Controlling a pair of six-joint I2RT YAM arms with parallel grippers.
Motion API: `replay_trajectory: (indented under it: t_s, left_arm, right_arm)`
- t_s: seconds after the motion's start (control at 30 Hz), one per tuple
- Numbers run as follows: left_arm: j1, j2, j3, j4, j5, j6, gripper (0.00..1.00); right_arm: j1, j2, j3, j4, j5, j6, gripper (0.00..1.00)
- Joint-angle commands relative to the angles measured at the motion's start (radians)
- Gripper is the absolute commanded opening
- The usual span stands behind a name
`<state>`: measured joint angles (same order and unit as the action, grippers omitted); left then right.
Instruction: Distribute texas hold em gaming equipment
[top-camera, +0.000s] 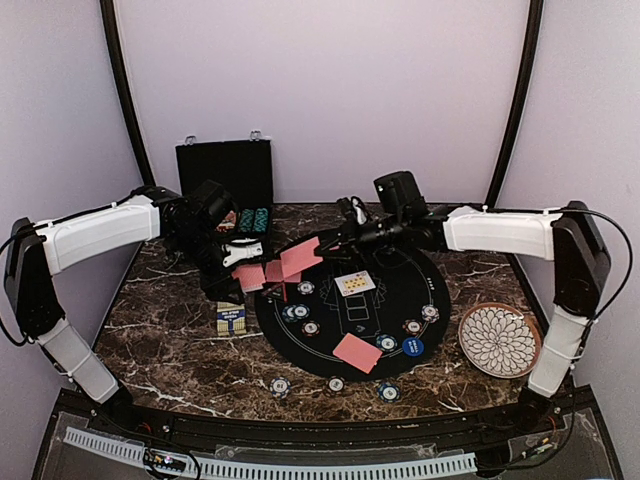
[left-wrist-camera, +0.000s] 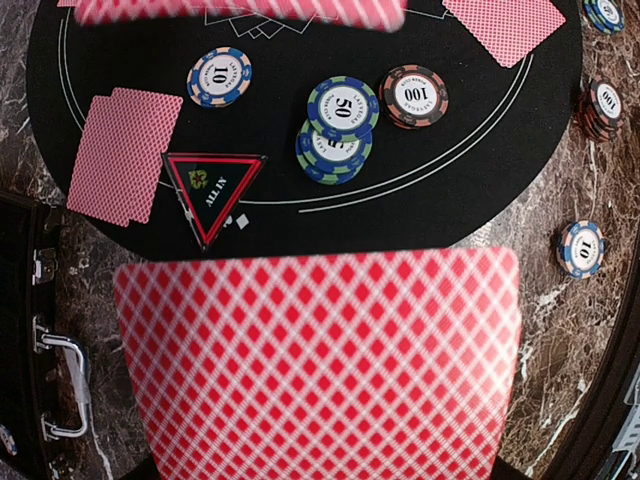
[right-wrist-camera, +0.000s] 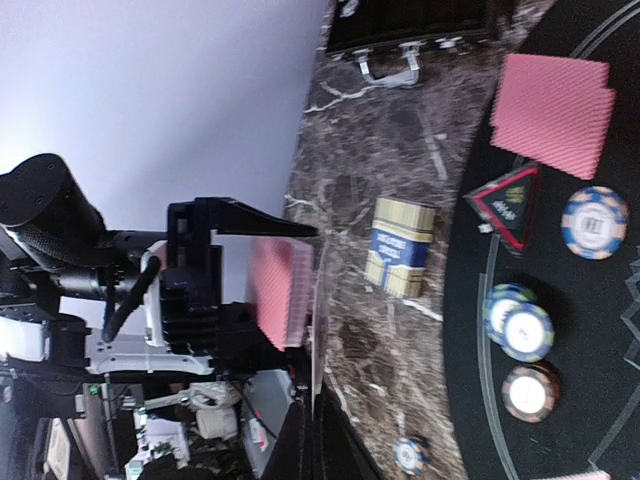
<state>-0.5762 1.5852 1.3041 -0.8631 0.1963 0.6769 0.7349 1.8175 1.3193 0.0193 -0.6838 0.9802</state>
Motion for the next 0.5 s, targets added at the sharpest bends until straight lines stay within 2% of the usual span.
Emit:
replay_trajectory:
  t_s: [0.0, 0.07, 0.17, 0.3, 0.47]
  left_arm:
    - [0.001, -0.041, -0.013, 0.0, -0.004, 0.012, 0.0]
    - [0.001, -0.04, -0.012, 0.0, -0.004, 0.012, 0.0]
    - [0.002, -0.039, -0.012, 0.001, -0.004, 0.012, 0.0]
    - [0.001, -0.037, -0.011, 0.002, 0.002, 0.009, 0.0]
    - [0.002, -0.044, -0.015, 0.0, -0.001, 0.01, 0.0]
  right_arm:
    - [-0.066, -0.076, 0.099, -0.516, 0.213, -0.344, 0.0]
    - [-0.082, -0.073, 0.161, -0.697, 0.378, -0.441, 0.0]
    - [-0.083, -0.049, 0.226, -0.869, 0.605, -0.524, 0.0]
    - [-0.072, -0.005, 0.277, -0.962, 0.826, -0.554, 0.0]
    - [0.01, 0.11, 0.403, -1.1, 1.115, -0.547, 0.0]
